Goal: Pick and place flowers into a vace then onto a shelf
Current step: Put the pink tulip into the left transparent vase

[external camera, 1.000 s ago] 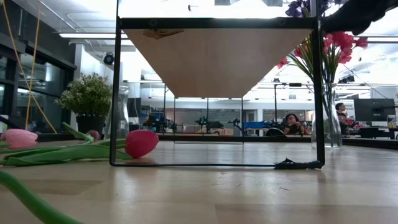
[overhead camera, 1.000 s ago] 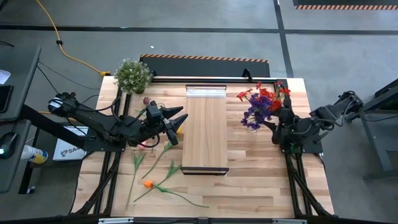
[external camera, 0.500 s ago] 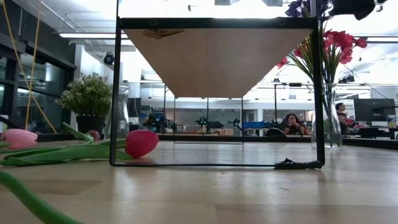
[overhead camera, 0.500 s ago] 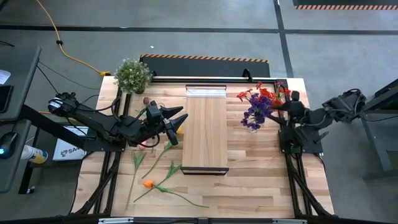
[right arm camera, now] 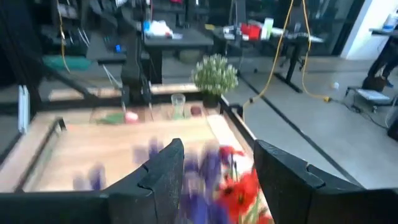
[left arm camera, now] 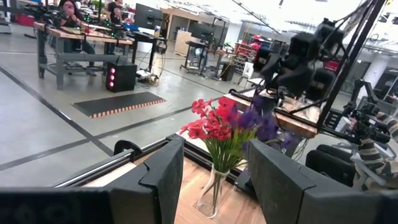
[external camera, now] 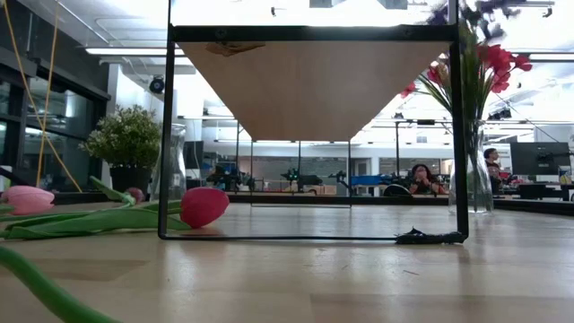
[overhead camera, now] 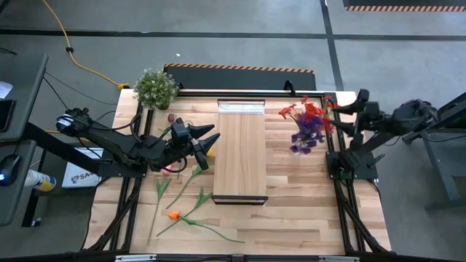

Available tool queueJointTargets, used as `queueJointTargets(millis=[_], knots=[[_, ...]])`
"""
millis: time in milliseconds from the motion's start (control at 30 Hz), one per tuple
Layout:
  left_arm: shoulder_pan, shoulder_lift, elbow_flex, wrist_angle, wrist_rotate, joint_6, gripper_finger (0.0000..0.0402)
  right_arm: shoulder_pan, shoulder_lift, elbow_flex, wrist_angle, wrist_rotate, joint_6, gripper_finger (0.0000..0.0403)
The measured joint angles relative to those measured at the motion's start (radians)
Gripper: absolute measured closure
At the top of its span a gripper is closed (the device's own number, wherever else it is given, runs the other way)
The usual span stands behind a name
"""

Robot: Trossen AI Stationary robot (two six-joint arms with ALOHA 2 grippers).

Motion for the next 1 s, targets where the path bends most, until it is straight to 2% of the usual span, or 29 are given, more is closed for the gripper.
queueJointTargets(millis=[133,500,700,1000], knots=[[0.000,-0.005,0.000,-0.002,0.024,0.000,0.0190,0.000,0.000,0.026,0.073,-0.023,-0.064,0.0218],[0.000,-0.105,0.000,-0.071,0.314,-0.040,0.0190,0.000,0.000,0.029,0.205,-0.093,-0.154,0.0217],[0.000,-0.192,0.000,-0.254,0.430,-0.200,0.0190,0.000,0.000,0.029,0.239,-0.102,-0.150,0.0218],[0.000,-0.293,0.001,-0.547,0.628,-0.574,0.0190,0.000,0.007,0.029,0.340,-0.101,-0.154,0.0218]])
